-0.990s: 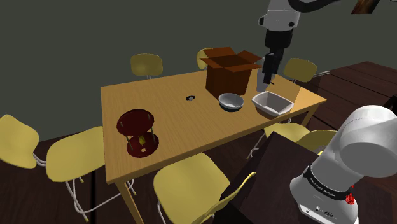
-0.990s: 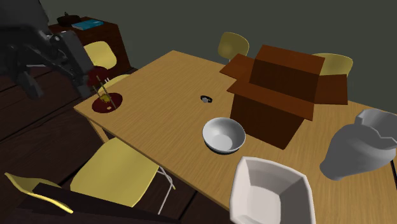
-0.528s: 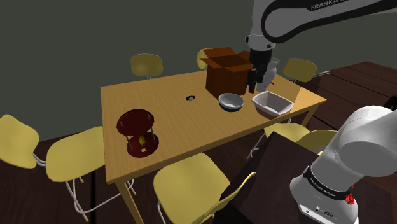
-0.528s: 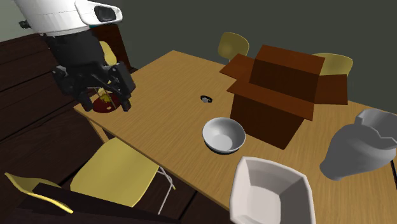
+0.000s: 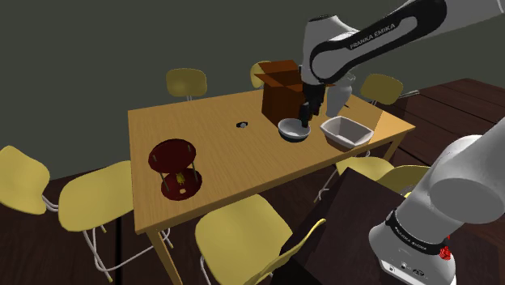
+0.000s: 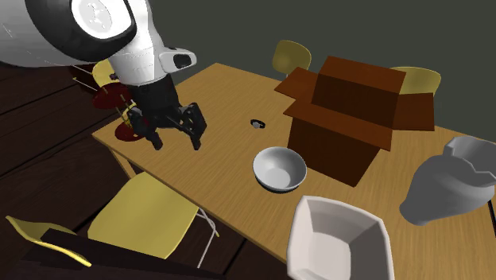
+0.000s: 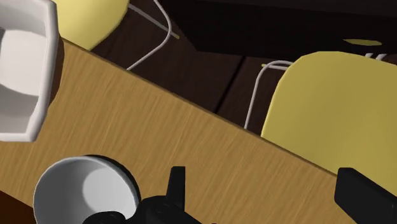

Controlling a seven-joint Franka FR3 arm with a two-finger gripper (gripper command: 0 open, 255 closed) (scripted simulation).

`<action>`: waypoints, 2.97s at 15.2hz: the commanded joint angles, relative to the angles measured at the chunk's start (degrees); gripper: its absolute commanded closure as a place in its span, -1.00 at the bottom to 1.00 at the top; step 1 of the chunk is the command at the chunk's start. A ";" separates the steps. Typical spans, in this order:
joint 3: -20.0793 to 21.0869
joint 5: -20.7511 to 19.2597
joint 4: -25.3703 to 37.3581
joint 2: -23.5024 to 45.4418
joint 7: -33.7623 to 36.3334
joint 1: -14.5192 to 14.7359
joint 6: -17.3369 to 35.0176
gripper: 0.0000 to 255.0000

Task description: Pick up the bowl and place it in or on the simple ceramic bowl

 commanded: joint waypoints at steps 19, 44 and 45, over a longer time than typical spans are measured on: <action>-4.11 -4.38 25.87 44.10 2.76 -4.73 23.60 -1.00; -4.47 -4.09 34.90 56.34 2.75 -6.61 27.83 1.00; -4.47 -4.09 34.90 56.34 2.75 -6.61 27.84 1.00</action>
